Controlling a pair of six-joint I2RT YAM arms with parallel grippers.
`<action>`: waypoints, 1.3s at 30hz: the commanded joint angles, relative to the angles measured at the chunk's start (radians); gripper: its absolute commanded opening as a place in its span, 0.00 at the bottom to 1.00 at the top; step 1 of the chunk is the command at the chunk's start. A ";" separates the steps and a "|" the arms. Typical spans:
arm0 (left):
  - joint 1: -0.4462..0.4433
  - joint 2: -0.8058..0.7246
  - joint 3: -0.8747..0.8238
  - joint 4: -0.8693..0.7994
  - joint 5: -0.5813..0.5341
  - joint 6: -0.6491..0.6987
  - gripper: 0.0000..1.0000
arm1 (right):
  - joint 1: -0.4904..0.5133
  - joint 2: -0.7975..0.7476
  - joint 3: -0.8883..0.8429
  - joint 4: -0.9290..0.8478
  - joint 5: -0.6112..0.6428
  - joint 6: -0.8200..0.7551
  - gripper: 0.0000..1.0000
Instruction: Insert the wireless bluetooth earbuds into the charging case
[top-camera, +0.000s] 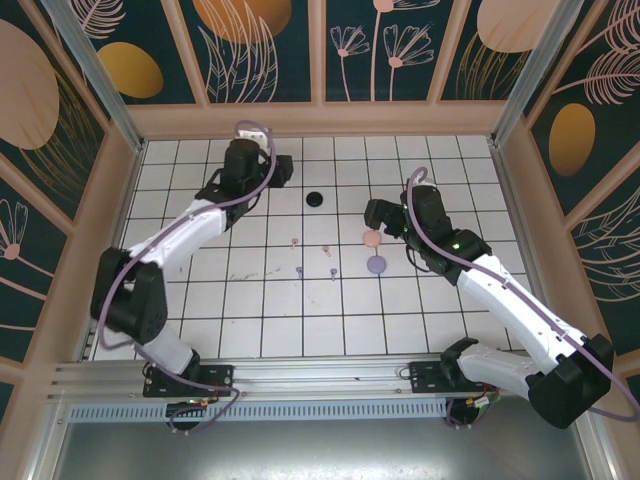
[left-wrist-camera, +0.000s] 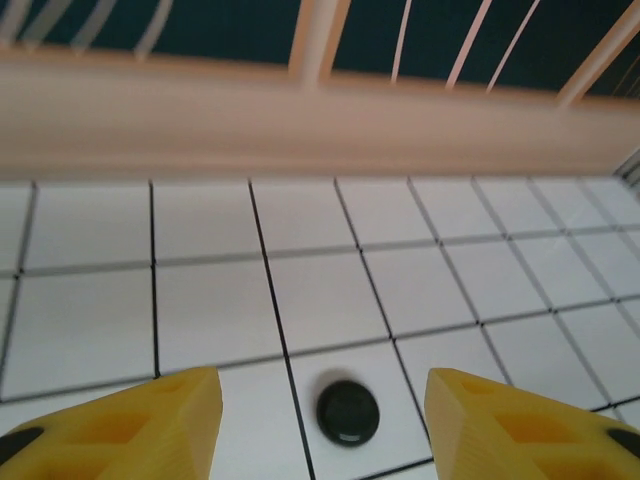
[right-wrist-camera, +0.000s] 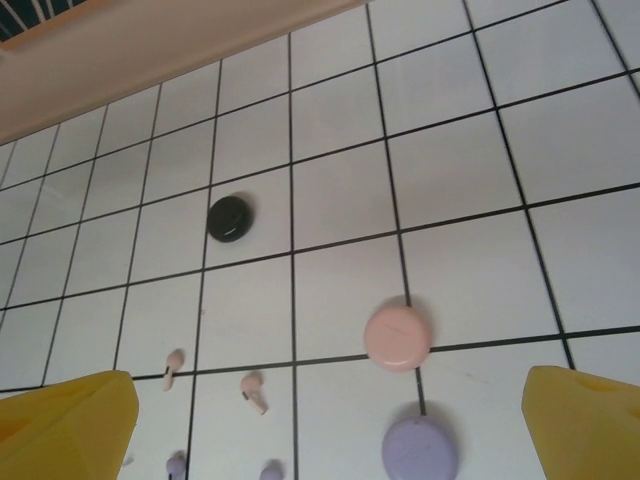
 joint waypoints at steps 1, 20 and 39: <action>0.001 -0.098 -0.060 0.110 -0.062 0.046 0.61 | -0.007 -0.001 0.005 -0.017 0.100 -0.033 0.99; 0.001 -0.440 -0.316 0.250 -0.210 -0.036 0.99 | -0.013 0.112 -0.021 -0.061 -0.026 -0.075 0.99; 0.000 -0.524 -0.398 0.140 -0.196 -0.183 0.99 | -0.029 0.319 -0.255 0.175 -0.222 -0.077 0.99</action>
